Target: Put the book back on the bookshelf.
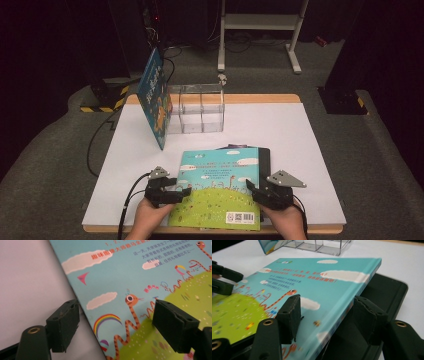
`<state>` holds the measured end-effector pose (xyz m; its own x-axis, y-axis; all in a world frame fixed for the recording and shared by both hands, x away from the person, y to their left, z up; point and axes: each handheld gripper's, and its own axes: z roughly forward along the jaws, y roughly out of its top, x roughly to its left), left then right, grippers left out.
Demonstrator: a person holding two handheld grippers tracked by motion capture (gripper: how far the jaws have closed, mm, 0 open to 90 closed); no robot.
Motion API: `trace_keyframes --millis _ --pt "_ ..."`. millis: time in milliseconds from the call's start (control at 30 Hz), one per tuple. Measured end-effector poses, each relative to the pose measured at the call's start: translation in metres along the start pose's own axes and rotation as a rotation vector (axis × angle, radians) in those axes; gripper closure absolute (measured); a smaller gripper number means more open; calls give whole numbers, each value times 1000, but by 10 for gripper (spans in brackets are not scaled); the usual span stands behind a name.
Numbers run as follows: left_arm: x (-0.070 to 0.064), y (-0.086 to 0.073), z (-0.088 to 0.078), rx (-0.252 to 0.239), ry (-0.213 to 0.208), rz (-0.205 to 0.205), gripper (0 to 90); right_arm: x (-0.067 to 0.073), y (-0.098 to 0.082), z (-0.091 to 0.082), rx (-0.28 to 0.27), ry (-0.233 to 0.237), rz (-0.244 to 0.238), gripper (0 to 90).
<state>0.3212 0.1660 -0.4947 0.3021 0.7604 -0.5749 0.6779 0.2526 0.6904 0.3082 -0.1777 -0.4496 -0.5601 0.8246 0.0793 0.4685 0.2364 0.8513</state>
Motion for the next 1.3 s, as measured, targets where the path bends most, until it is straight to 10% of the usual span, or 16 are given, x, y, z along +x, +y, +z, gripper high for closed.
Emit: trace_keyframes --millis 667,867,1300 --pt "-19 16 6 -88 -48 93 272 -36 2 17 29 -49 67 465" --pt "-9 10 -4 -58 -105 -4 275 -32 -1 13 25 -81 61 459" --pt "-5 4 -6 -23 -155 -77 251 -20 -17 -6 46 14 139 414"
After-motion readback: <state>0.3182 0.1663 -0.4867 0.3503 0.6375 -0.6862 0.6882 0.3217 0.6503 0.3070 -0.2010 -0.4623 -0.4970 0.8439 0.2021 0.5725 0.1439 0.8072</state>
